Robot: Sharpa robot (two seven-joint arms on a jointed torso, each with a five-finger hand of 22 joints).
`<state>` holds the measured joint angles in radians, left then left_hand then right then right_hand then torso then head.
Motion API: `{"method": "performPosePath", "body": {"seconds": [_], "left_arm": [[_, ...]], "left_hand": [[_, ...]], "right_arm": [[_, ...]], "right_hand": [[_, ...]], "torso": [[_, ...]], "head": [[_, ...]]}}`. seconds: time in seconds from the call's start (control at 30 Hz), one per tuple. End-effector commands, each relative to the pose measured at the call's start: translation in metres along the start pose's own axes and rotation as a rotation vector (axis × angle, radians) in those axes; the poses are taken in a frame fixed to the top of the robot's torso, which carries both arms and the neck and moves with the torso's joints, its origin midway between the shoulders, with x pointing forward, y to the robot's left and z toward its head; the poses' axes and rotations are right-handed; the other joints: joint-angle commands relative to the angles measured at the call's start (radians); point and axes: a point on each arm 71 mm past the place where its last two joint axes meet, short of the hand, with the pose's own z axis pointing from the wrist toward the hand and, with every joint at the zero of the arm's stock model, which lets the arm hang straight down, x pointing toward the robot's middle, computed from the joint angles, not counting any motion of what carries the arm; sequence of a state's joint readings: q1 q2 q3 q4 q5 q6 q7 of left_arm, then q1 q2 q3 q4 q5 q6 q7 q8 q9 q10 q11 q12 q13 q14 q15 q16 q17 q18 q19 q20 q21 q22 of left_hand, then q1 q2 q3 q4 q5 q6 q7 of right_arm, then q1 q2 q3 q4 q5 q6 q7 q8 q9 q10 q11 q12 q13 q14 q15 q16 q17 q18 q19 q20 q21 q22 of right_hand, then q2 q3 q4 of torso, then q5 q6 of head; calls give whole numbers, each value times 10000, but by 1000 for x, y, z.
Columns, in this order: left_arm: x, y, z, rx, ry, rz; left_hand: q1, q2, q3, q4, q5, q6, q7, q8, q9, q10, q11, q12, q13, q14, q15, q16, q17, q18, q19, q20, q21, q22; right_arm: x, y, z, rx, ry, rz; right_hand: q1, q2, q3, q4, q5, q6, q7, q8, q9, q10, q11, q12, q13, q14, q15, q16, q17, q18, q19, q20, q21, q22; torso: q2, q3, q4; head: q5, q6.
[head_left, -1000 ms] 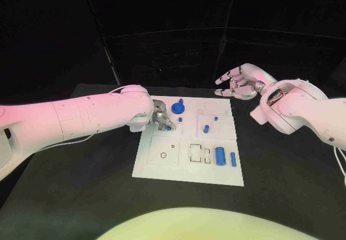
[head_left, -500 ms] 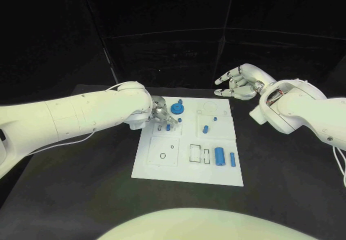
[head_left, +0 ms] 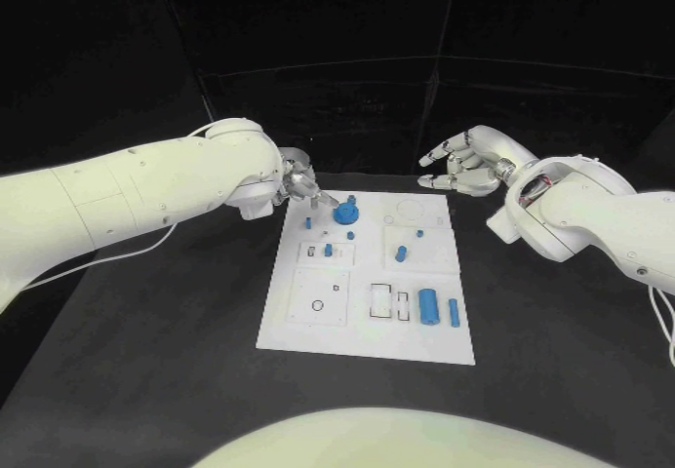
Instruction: Assemble the parts on the task board
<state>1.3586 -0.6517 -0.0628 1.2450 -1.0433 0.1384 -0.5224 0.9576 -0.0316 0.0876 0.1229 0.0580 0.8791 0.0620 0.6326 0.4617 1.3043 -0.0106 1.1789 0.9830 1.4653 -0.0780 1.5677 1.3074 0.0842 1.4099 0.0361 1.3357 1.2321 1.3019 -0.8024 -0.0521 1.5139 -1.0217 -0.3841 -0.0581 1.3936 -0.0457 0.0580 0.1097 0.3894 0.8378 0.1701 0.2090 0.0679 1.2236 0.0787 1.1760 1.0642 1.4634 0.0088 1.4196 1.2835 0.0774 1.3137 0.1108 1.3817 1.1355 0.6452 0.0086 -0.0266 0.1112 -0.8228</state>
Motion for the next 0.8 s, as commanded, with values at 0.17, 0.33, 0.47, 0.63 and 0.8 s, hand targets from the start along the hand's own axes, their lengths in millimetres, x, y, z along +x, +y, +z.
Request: {"method": "performPosePath", "body": {"seconds": [0.17, 0.33, 0.47, 0.63, 0.8], "left_arm": [[-18, 5, 16, -617, -160, 105], [-22, 9, 27, -1020, -15, 160], [-19, 14, 36, -1356, 269, 347], [-16, 20, 42, -1645, 469, 402], [-14, 25, 46, -1847, 596, 399]], "left_hand": [[439, 166, -471, 39, -38, -345, 237, -630, -455, -331, 196, -264, -392, 1055, 224, 31, 2634, -14, -132, 150, -164, -158], [518, 198, -599, 54, -35, -298, 254, -709, -543, -320, 214, -228, -369, 1055, 241, 31, 2634, -20, -111, 180, -142, -118], [565, 235, -671, 67, -42, -243, 253, -738, -589, -329, 217, -227, -386, 1055, 246, 31, 2634, -16, -111, 191, -147, -120], [631, 281, -726, 66, -40, -193, 251, -762, -629, -328, 216, -214, -380, 1055, 248, 31, 2634, -18, -100, 197, -136, -100], [697, 324, -767, 58, -40, -162, 251, -787, -664, -331, 216, -210, -386, 1055, 248, 31, 2634, -16, -100, 200, -140, -102]], "right_arm": [[0, 2, 1, -92, 47, 13], [1, 3, 2, -110, 58, 16], [1, 3, 2, -121, 52, 16], [1, 3, 2, -131, 50, 16], [1, 3, 2, -137, 53, 16]], "right_hand": [[-18, -49, -24, 59, -41, -58, 1, 56, -7, -67, 11, -23, -10, 464, -68, -7, 10, 137, -60, 0, -52, -8], [-16, -45, -22, 62, -39, -59, 1, 57, -7, -70, 10, -27, -16, 463, -68, -11, 3, 138, -61, 0, -54, -11], [-19, -41, -21, 66, -38, -60, 1, 58, -7, -75, 11, -32, -24, 463, -68, -13, 1, 140, -66, 0, -58, -21], [-19, -41, -21, 66, -38, -60, 1, 58, -7, -75, 11, -32, -24, 463, -68, -13, 1, 140, -66, 0, -58, -21], [-19, -41, -21, 66, -38, -60, 1, 58, -7, -75, 11, -32, -24, 463, -68, -13, 1, 140, -66, 0, -58, -21]], "torso": [[9, 1, -27], [31, -12, -35], [23, -11, -29], [31, -8, -37], [21, -7, -32]], "head": [[46, 60], [48, 68], [86, 58], [113, 56], [144, 57]]}}
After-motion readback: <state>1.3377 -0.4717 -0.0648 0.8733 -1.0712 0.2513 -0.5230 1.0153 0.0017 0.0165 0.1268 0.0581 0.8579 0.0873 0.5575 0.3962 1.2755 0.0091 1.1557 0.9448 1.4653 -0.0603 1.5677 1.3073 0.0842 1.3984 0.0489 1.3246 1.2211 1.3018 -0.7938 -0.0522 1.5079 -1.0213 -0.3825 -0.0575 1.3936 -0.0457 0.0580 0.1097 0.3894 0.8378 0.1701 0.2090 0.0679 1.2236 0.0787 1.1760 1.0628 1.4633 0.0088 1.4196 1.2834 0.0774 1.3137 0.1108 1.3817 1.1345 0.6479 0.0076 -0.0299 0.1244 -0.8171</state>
